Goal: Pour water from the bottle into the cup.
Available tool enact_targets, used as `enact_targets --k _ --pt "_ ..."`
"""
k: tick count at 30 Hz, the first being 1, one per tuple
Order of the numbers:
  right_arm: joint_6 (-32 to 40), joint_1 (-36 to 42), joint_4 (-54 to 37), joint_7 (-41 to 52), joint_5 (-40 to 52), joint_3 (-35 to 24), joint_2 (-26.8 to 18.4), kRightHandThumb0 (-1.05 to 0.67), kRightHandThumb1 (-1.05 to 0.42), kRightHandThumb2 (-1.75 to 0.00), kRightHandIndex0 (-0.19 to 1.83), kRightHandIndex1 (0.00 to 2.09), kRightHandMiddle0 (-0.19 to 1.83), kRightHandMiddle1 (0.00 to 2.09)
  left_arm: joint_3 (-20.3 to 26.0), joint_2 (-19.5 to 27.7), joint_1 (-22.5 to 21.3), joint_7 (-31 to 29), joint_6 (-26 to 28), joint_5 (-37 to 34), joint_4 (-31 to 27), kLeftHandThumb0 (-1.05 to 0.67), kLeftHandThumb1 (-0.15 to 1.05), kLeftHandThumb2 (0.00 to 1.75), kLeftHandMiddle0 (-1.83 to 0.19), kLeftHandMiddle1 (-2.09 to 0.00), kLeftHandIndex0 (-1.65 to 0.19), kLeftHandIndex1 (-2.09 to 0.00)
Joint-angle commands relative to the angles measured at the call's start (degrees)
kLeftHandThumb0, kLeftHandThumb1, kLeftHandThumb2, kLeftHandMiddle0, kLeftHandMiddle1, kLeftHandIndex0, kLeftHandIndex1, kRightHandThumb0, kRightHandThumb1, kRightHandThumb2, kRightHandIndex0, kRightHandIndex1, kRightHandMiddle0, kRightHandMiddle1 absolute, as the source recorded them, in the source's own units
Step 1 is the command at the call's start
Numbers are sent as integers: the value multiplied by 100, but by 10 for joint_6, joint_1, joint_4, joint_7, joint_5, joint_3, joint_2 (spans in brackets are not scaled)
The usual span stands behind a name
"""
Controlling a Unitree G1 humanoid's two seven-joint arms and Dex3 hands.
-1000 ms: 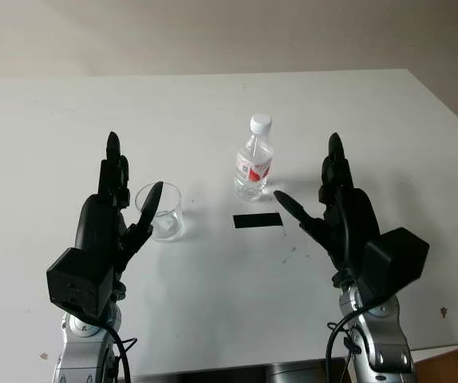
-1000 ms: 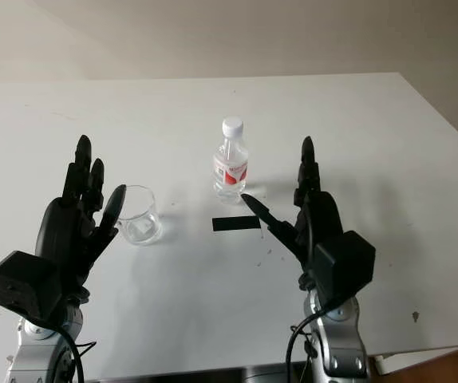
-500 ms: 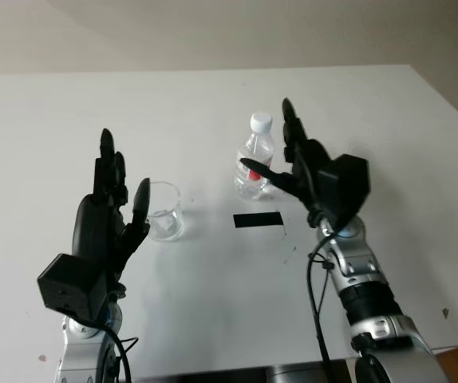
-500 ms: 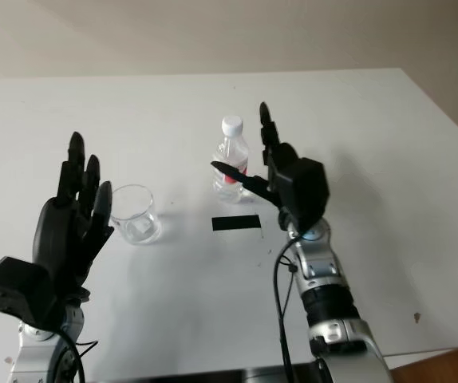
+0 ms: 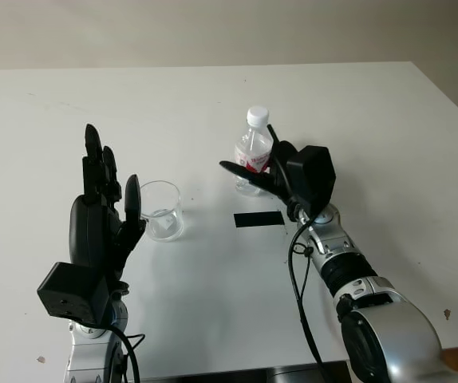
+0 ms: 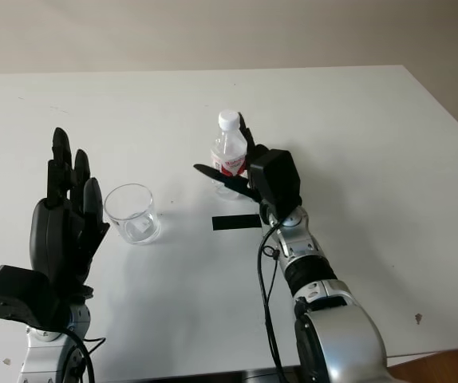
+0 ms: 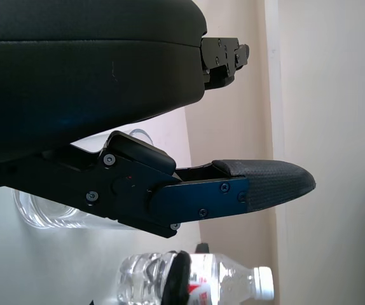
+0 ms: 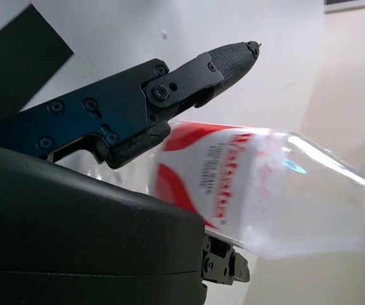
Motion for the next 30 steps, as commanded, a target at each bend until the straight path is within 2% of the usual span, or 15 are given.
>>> enact_targets --k 1,2,3,4,5,6,7,8,10,13,18,23,30 --pt "-23 -17 11 -24 -10 4 12 -66 -88 -5 -15 3 -13 4 2 -1 -4 1 -9 0 1 -88 105 54 5 -7 9 0" --pt "-33 -17 17 -43 -13 3 18 -63 -88 -5 -11 5 -8 7 2 -1 -4 1 -10 -1 1 -88 105 54 5 -7 8 0" --pt "-41 -17 23 -61 -13 0 24 -58 -87 -5 4 13 6 14 2 -1 -3 1 -10 0 0 -88 105 53 5 -7 8 0" --pt "-47 -18 30 -77 -11 -5 31 -54 -88 -5 9 28 11 30 2 -1 -1 0 -10 0 -1 -87 105 53 5 -7 8 0" --pt "-52 -19 34 -92 -14 -5 34 -50 -88 -5 -1 88 5 79 2 -1 0 1 -10 1 -2 -87 105 54 5 -7 8 0" --pt "-58 -20 38 -107 -20 -2 35 -44 -92 -6 -7 158 0 152 1 -1 0 1 -9 2 -3 -86 105 55 5 -6 9 0" --pt "-66 -20 41 -120 -30 4 34 -40 -94 -6 -2 183 2 180 1 -1 1 2 -9 3 -3 -86 105 55 6 -6 9 0" --pt "-74 -21 44 -127 -38 9 33 -36 -97 -6 11 196 12 194 1 -2 0 3 -9 3 -3 -86 105 55 6 -6 9 0" --pt "-82 -23 49 -126 -41 11 32 -28 -103 -8 35 207 30 206 1 -5 -2 6 -8 4 -1 -86 105 56 5 -7 9 0" --pt "-82 -25 51 -115 -38 9 33 -25 -105 -16 71 209 43 209 1 -4 -3 6 -6 4 0 -87 105 55 5 -7 8 0" --pt "-80 -27 49 -107 -40 11 30 -22 -105 -22 100 209 61 209 7 11 4 -5 12 3 -13 -85 105 56 6 -6 10 0" --pt "-86 -36 45 -96 -39 9 22 -21 -105 -21 109 209 70 209 28 35 0 -16 9 -1 -13 -81 105 58 6 -6 9 0" --pt "-98 -74 42 -111 -75 29 -10 -18 -105 -17 103 209 77 209 55 44 -10 -29 29 -44 -15 -82 105 58 5 -6 8 0"
